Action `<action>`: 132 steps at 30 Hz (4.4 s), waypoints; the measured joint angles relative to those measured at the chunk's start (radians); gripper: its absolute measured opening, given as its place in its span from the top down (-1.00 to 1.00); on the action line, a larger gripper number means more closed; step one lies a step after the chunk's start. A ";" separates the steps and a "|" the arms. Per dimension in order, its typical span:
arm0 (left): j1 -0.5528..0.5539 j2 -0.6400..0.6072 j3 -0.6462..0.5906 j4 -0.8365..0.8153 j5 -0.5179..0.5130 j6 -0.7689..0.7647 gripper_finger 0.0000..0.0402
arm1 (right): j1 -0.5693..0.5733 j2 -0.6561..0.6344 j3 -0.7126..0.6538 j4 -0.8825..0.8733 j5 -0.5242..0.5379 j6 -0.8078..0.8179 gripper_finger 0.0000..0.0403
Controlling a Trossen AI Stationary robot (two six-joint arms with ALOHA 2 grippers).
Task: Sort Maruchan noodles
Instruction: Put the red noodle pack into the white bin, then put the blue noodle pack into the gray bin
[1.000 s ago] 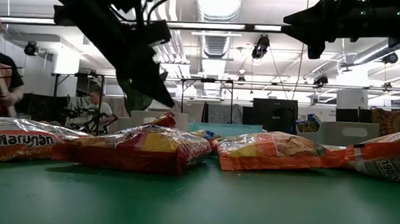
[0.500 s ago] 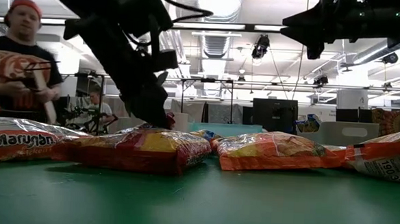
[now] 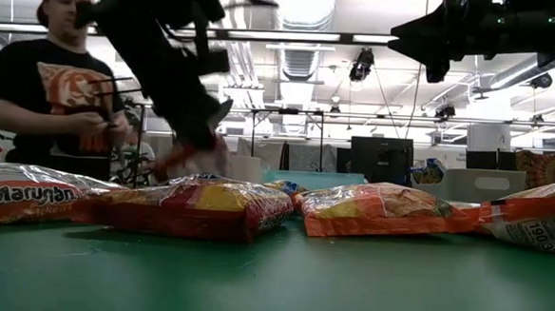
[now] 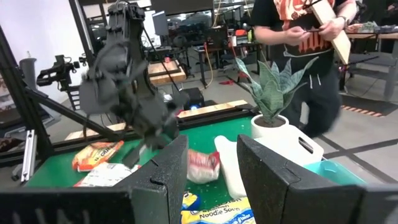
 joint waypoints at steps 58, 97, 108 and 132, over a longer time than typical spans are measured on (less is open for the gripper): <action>0.385 -0.020 0.019 0.652 -0.051 0.295 1.00 | 0.000 0.000 0.007 0.000 0.000 -0.018 0.37; 0.323 -0.027 0.292 0.115 0.513 0.650 0.41 | 0.000 0.008 0.006 -0.115 0.038 0.129 0.37; 0.292 -0.165 0.061 0.105 0.972 0.605 0.81 | 0.007 0.204 0.005 -0.008 0.106 0.486 0.37; 0.278 0.181 -0.104 0.749 0.804 0.531 1.00 | -0.010 0.704 0.361 -0.429 0.075 0.593 0.33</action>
